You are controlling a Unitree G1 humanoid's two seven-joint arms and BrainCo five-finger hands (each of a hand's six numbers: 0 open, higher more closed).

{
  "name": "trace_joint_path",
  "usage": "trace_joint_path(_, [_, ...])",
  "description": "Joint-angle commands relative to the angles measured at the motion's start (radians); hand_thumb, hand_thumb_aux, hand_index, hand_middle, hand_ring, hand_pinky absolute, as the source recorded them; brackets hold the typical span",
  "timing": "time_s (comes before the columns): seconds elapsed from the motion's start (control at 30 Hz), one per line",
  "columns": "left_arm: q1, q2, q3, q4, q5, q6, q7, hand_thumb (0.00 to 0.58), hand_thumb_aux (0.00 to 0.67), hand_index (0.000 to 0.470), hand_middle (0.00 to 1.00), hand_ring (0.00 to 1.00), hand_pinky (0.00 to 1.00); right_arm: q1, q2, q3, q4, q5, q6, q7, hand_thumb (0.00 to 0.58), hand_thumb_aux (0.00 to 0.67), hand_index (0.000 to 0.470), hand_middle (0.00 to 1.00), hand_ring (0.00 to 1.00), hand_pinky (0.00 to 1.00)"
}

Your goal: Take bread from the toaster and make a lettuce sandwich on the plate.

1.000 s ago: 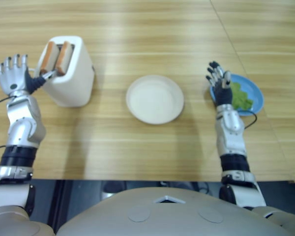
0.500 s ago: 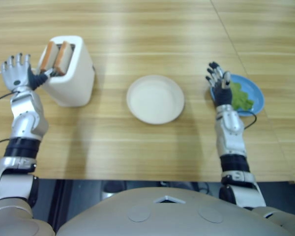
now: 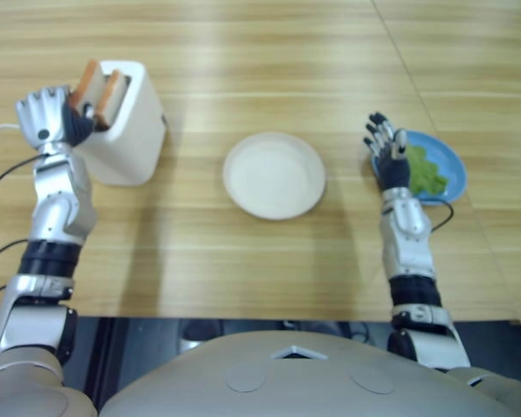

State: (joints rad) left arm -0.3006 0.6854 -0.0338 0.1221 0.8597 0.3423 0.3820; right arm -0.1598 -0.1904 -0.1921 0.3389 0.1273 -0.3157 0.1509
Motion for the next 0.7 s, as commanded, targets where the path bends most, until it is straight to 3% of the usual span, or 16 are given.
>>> trace_joint_path(0.03, [0.031,-0.003,0.073,-0.125,-0.001,-0.018,0.064,0.580,0.670,0.460,1.00,1.00,1.00,0.009,0.003,0.007,0.004,-0.007,0.014,-0.002,0.000,0.000,0.000,0.00,0.00,0.00])
trace_joint_path(0.17, [0.060,-0.009,0.144,-0.239,-0.013,-0.049,0.107,0.580,0.670,0.460,1.00,1.00,1.00,0.007,0.004,0.010,0.009,-0.009,0.015,-0.001,0.000,0.000,0.000,0.00,0.00,0.00])
trace_joint_path(0.3, [0.049,-0.068,0.199,-0.276,-0.260,-0.210,0.008,0.580,0.670,0.460,1.00,1.00,1.00,0.003,0.006,0.011,0.016,-0.011,0.014,-0.001,0.000,0.000,0.000,0.00,0.00,0.00])
trace_joint_path(0.4, [-0.001,-0.147,0.163,-0.189,-0.498,-0.320,-0.178,0.580,0.670,0.460,1.00,1.00,1.00,-0.002,0.010,0.012,0.024,-0.012,0.013,-0.002,0.000,0.000,0.000,0.00,0.00,0.00])
trace_joint_path(0.5, [-0.038,-0.262,0.085,-0.109,-0.766,-0.396,-0.463,0.580,0.670,0.460,1.00,1.00,1.00,-0.009,0.015,0.016,0.031,-0.015,0.013,-0.003,0.000,0.000,0.000,0.00,0.00,0.00])
trace_joint_path(0.57, [-0.037,-0.321,0.020,-0.093,-0.880,-0.371,-0.629,0.580,0.670,0.460,1.00,1.00,1.00,-0.014,0.018,0.020,0.035,-0.016,0.013,0.000,0.000,0.000,0.000,0.00,0.00,0.00])
trace_joint_path(0.7, [-0.032,-0.406,-0.112,-0.033,-0.934,-0.348,-0.808,0.580,0.670,0.460,1.00,1.00,1.00,-0.016,0.015,0.022,0.037,-0.013,0.013,0.003,0.000,0.000,0.000,0.00,0.00,0.00])
